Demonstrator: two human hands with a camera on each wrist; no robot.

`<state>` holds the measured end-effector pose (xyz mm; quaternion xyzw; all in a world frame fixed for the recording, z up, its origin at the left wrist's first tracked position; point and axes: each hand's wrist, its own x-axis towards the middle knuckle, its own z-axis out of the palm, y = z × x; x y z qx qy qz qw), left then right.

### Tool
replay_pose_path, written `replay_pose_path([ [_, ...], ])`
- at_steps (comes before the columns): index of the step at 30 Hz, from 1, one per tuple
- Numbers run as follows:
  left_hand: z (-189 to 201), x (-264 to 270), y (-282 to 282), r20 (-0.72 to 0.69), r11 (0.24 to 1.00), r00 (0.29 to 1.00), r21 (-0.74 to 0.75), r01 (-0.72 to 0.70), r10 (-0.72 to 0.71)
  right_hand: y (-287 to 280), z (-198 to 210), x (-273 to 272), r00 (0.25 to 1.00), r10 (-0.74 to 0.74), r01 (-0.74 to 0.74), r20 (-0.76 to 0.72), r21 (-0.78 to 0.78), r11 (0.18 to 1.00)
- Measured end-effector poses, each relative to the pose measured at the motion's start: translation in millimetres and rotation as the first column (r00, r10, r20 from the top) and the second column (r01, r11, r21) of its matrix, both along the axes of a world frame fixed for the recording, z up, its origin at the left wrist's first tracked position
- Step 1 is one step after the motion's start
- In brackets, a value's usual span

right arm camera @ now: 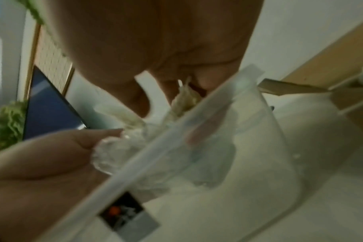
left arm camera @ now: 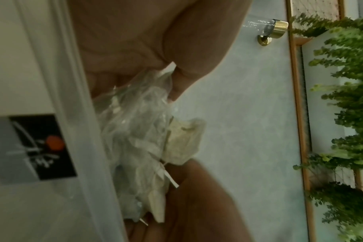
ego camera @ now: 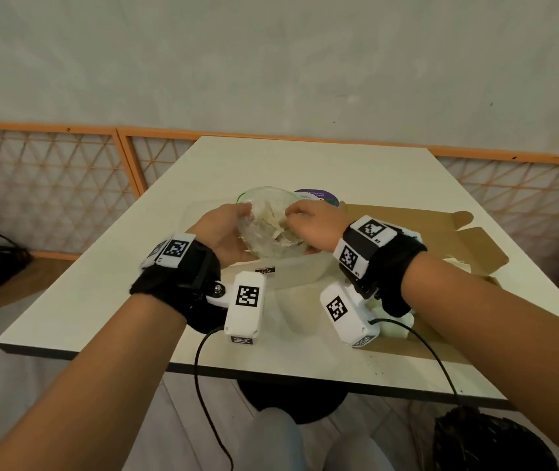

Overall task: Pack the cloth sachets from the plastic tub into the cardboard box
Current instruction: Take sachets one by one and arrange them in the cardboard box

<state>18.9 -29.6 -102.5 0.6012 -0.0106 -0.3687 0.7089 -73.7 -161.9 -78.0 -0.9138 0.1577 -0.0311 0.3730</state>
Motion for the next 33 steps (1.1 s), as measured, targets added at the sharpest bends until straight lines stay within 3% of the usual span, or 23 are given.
replay_pose_path([
  [2,1,-4,-1,0.048,0.999,0.998,-0.014,0.043,-0.042,1,-3,1,1.0,0.013,-0.013,-0.006,0.045,0.999],
  [6,-2,-6,-3,0.136,0.995,0.987,-0.034,0.091,-0.086,-2,-11,3,0.997,-0.014,0.015,0.079,-0.007,1.0],
  [10,-3,-8,-2,0.129,0.982,0.981,-0.109,0.157,-0.142,-9,-20,8,0.983,-0.046,0.039,0.179,0.041,0.998],
  [13,0,-11,-1,0.08,0.977,0.987,-0.153,0.147,-0.136,-15,-23,11,0.956,-0.146,0.1,0.255,0.185,0.978],
  [15,-1,-12,-1,0.048,0.974,0.987,-0.159,0.161,-0.155,-17,-21,11,0.951,-0.202,0.126,0.234,0.302,0.945],
  [18,-3,-10,-4,0.042,0.977,0.984,-0.122,0.176,-0.172,-12,-17,12,0.974,-0.166,0.1,0.152,0.366,0.925],
  [20,-4,-8,-6,0.008,0.99,0.993,-0.075,0.122,-0.122,-6,-16,11,0.992,-0.084,0.054,0.092,0.285,0.957],
  [23,-7,-3,-8,-0.015,0.999,1.0,0.03,-0.013,0.013,-5,-20,9,0.995,0.034,-0.033,0.093,-0.014,0.999],
  [25,-11,2,-10,-0.011,0.998,0.999,0.036,-0.043,0.044,-5,-20,6,0.991,0.046,-0.037,0.122,-0.076,0.996],
  [27,-9,2,-9,-0.024,0.999,0.999,0.001,-0.037,0.037,-6,-19,5,0.986,0.04,-0.032,0.161,-0.05,0.998],
  [31,-3,-6,-9,0.085,0.988,0.988,-0.073,0.136,-0.13,-11,-15,7,0.966,-0.05,0.026,0.255,0.099,0.995],
  [33,-5,-5,-9,0.101,0.992,0.993,-0.1,0.077,-0.066,-14,-11,7,0.959,-0.074,0.027,0.274,0.169,0.985],
])
